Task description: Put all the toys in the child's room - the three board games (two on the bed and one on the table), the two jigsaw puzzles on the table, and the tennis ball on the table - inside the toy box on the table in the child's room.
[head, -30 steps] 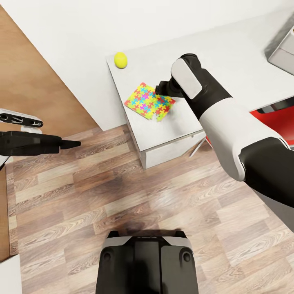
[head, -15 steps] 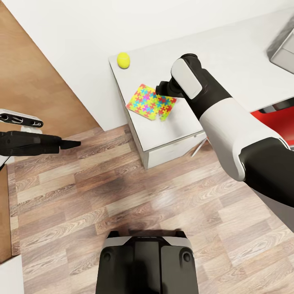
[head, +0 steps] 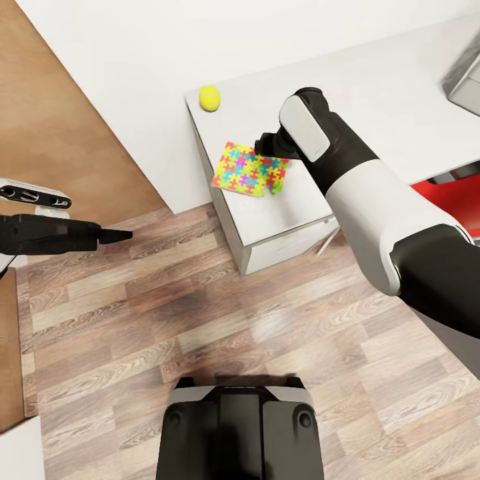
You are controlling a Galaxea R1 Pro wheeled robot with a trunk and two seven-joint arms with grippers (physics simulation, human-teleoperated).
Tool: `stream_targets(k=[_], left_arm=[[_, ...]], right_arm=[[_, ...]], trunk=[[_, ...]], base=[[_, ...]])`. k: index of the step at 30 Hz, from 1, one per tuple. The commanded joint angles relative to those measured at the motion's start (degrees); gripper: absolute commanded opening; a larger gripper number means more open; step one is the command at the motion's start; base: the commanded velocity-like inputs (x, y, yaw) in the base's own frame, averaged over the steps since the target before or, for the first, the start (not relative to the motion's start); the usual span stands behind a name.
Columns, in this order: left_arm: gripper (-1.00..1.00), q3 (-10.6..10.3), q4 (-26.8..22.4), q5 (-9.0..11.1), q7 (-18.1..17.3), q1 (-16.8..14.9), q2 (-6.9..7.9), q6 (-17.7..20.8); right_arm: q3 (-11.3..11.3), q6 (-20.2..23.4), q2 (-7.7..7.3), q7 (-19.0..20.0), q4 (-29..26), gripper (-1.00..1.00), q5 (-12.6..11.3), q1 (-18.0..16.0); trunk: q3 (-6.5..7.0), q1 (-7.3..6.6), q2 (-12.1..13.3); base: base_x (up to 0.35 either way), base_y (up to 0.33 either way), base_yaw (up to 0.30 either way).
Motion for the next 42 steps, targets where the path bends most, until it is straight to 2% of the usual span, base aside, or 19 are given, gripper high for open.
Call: stream_targets(k=[1,42], left_arm=[[1.00,-0.20,0.02,0.08,-0.29,-0.09,0.07,0.61],[1.00,-0.38,-0.05,-0.03,-0.11,-0.09,-0.12,0.26]], right_arm=[[0.23,-0.12,0.00,-0.38,0.13,1.00,-1.77,0.00],[0.32,0.04,0.00,0.05,0.90,1.00,-1.84,0.00]], trunk=[[-0.08,0.06,-0.06],[-0.08,0.06,-0.06]], base=[[0.000,0.068,0.000],[-0.014,0.054,0.000]])
